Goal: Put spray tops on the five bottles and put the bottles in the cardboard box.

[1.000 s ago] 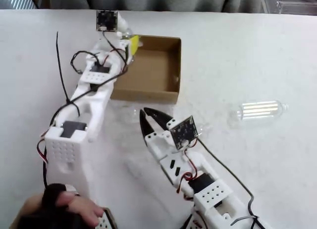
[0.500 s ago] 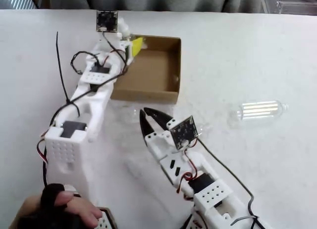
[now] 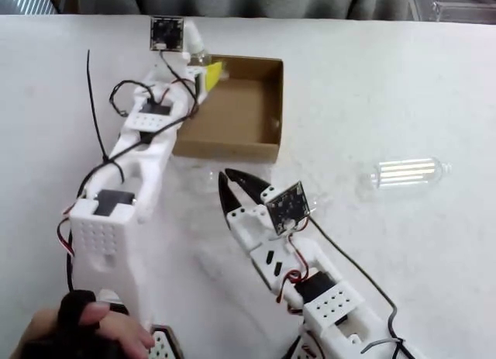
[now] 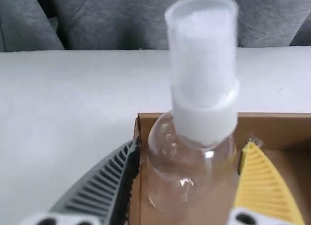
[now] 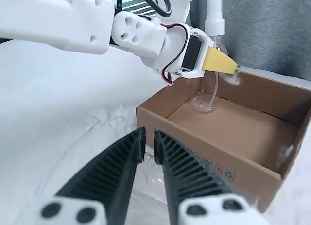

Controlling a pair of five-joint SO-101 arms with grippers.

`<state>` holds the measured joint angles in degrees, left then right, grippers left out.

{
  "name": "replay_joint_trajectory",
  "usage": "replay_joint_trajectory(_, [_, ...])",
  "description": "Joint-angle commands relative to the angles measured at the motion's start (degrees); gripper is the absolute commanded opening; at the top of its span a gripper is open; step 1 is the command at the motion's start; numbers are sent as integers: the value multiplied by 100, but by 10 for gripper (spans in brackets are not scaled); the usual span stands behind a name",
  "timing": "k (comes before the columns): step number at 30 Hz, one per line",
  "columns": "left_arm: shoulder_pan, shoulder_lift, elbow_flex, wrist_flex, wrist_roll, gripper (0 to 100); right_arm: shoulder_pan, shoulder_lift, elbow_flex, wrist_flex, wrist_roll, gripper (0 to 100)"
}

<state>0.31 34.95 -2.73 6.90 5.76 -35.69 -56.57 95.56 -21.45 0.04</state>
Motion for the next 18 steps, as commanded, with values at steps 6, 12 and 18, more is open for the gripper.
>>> replay_joint_trajectory(6, [-110, -629, -53, 88, 26, 314, 31, -101, -70, 4, 79, 16])
replay_joint_trajectory(12, [-75, -1130, -53, 976, 18, 314, 31, -101, -70, 4, 123, 16])
replay_joint_trajectory(18, [-92, -1244, -53, 1547, -255, 314, 31, -84, -62, 4, 448, 16])
